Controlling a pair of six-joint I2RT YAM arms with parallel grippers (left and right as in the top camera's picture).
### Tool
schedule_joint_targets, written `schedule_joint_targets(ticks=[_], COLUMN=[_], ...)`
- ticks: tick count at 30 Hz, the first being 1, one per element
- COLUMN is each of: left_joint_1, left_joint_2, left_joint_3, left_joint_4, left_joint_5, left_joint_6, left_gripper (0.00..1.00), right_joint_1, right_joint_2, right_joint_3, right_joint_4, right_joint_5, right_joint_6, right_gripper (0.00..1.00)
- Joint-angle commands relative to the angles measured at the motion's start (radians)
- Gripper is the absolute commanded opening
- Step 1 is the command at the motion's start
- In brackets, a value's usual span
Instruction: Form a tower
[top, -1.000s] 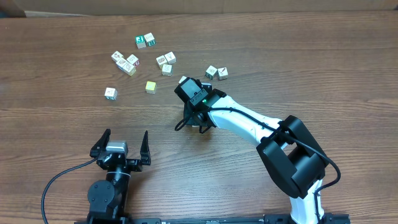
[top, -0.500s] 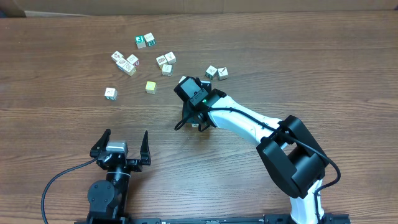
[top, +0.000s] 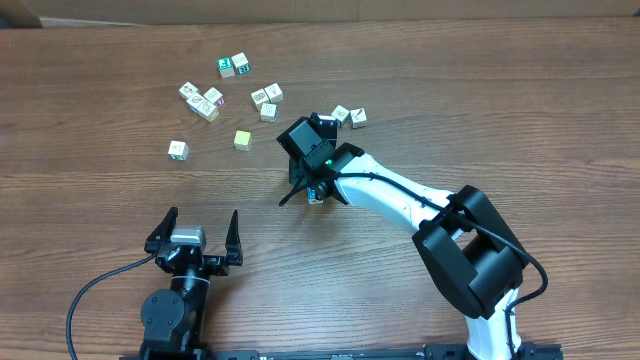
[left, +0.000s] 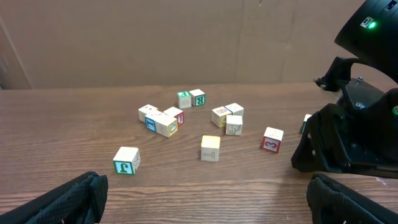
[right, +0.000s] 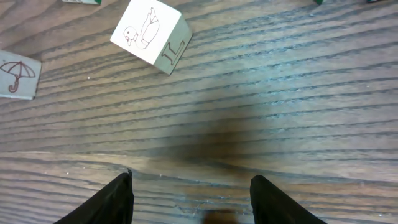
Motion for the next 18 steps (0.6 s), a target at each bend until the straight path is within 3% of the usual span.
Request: schedule_joint_targets(ticks=[1, 8, 11, 14, 18], left_joint_1=[0.007, 0.007, 0.007, 0.007, 0.007], left_joint_2=[-0.011, -0.011, -0.011, -0.011, -0.011], left_joint_3=[-0.003, -0.003, -0.003, -0.003, -0.003], left_joint_4=[0.002, 0.002, 0.002, 0.002, 0.002], left_joint_5=[0.012, 0.012, 0.012, 0.012, 0.012], left_joint_6=[0.016, 0.016, 0.016, 0.016, 0.016], left_gripper=[1.0, 1.0, 1.0, 1.0, 1.0], right_joint_1=[-0.001, -0.001, -0.001, -0.001, -0.002], right_joint_2=[0.008, 0.008, 0.008, 0.007, 0.004], right_joint_3=[-0.006, -0.006, -0.006, -0.002, 0.101], right_joint_4=[0.005, -0.001, 0.018, 0.025, -0.074], right_joint_5=[0.029, 0.029, 0.029, 0.009, -0.053], right_joint_6=[-0.006, -0.007, -0.006, -0.016, -0.193], right_gripper=[0.58, 0.63, 0.8, 0.88, 0.87])
